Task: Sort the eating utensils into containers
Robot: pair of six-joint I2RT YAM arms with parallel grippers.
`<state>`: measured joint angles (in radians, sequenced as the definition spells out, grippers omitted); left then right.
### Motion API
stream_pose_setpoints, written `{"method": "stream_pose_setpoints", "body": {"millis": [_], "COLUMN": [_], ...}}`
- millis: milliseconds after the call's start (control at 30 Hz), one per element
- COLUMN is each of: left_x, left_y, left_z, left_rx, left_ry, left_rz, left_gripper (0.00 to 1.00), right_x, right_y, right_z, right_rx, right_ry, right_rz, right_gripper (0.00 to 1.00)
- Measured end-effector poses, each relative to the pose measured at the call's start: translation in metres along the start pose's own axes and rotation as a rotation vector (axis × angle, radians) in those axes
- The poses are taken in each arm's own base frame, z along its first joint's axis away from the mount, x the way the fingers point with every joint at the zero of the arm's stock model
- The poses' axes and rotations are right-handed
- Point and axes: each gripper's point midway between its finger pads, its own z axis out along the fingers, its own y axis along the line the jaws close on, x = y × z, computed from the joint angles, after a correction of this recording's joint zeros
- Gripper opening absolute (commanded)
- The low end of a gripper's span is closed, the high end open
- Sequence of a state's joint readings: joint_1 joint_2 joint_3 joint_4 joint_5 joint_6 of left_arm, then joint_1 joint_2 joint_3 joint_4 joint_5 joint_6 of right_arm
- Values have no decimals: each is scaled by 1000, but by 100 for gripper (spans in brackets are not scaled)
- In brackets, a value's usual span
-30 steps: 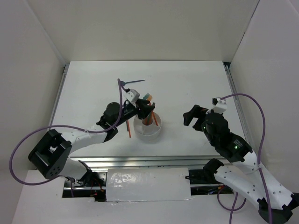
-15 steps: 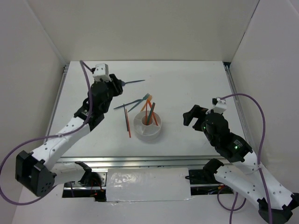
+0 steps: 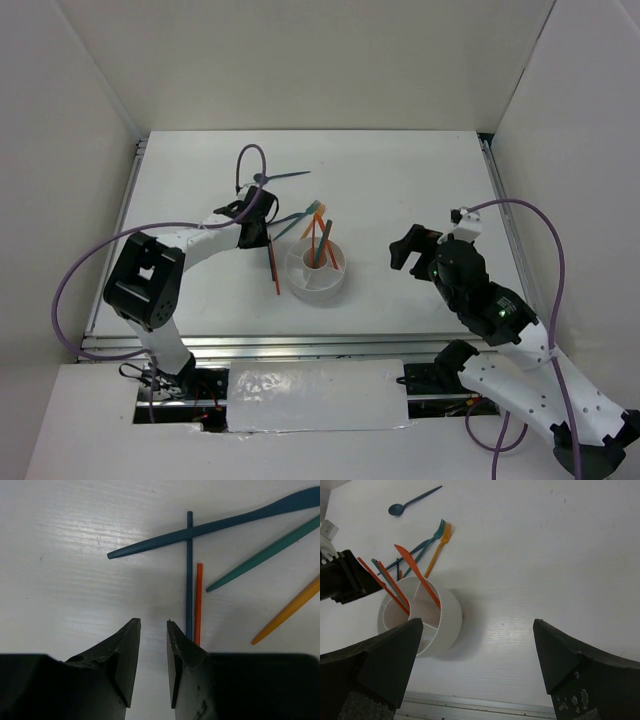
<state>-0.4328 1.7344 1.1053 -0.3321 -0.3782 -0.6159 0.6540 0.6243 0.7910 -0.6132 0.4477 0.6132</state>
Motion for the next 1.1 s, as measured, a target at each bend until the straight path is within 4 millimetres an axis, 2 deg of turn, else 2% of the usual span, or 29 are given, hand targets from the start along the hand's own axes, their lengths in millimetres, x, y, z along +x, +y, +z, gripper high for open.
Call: {"method": "stream_pose_setpoints", "body": {"millis": [100,233,300,467,667,1100], "left_x": [6,2,0,-2,7,2], "left_y": [-3,-10,-13,-19,-16,-17], "left_z": [1,1,1,11,24,29], "left_rx": [17,47,62,66,48,57], "left_ry": [18,8,1,3,35,24], "left_rz": [-16,-34,-51,-62,-64,-96], "left_gripper": [44,51,52,49,45,46], "right_x": [1,6,7,7,7,5], "right_y": [0,1,2,3,3,3], "right_z": [0,5,6,6,5,3], "right_rx": [-1,7,5,0,-3,-6], "right_ry": [3,25,33,34,30,23], "right_rz": [-1,-12,-14,-14,-12,-8], "right_gripper": [100,100,100,100,100,100]}}
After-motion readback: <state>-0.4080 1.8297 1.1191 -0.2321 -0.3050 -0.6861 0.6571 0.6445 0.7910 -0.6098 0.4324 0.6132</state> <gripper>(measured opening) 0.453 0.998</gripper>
